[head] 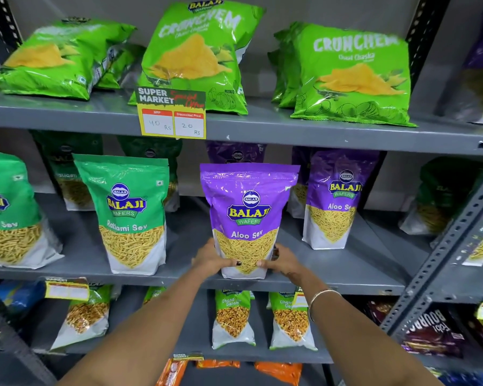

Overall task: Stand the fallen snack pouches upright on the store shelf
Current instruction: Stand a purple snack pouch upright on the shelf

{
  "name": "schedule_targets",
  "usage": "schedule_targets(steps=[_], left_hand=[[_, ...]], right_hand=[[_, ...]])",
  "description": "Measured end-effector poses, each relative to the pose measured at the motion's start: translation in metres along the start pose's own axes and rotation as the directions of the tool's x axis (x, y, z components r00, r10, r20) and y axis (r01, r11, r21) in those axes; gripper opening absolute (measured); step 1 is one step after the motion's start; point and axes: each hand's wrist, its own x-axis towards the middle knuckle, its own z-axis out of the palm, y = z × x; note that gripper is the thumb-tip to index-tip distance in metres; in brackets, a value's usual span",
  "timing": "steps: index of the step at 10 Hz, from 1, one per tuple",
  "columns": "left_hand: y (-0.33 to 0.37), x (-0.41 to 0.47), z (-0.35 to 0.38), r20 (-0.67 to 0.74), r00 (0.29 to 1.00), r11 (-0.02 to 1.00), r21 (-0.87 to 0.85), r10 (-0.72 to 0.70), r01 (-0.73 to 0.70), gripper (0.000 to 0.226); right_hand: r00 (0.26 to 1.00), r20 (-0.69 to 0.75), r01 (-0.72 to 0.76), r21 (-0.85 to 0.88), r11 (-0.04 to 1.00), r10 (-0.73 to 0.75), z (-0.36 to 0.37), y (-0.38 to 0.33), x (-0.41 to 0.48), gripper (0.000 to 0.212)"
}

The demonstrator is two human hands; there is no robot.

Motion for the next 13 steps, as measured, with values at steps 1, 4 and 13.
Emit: schedule_targets(steps=[1,4,13], left_hand=[[0.000,0.002,-0.001,0.044,0.999,1.000,-0.012,-0.010,0.010,0.083],[0.046,-0.006,-0.025,0.469,0.637,0.703,0.692,-0.611,0.165,0.049],[0.151,0.053,0.220,-0.076,0.996,0.865,-0.497,0.038,-0.071,0.035]], right_hand=[[1.000,0.011,-0.003,0.007,1.000,0.003,0.001,-0.001,-0.002,0.060],[0.982,-0.124,-0.160,-0.134,0.978,0.144,-0.033,0.012,-0.003,0.077],[0.988,-0.153,0.038,0.168,0.985,-0.011,-0.246,0.095,0.068,0.054]])
